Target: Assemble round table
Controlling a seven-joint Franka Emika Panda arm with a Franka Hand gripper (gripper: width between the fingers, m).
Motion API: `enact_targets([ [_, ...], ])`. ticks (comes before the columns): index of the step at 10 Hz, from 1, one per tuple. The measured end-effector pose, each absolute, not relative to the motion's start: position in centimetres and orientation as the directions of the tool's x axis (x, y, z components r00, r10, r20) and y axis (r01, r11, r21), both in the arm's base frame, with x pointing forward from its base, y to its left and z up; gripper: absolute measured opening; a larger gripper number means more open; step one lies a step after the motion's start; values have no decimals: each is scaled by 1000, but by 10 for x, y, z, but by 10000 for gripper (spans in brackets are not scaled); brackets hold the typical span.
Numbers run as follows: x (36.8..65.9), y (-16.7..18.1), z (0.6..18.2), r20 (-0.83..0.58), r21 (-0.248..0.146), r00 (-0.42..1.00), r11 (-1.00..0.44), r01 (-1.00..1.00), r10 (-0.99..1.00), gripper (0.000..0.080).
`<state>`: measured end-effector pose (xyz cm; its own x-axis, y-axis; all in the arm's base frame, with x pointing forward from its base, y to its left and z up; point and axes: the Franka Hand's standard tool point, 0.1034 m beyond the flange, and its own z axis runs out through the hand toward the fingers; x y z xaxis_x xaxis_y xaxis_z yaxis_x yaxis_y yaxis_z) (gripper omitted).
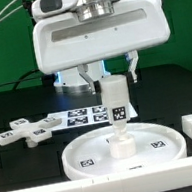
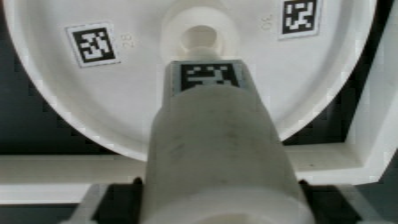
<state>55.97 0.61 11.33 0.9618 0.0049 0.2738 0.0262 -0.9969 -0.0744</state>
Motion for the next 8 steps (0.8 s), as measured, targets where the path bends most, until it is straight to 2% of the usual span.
enact_targets([
  [8,555,7,91,244,-77,970,-997,24,4,410],
])
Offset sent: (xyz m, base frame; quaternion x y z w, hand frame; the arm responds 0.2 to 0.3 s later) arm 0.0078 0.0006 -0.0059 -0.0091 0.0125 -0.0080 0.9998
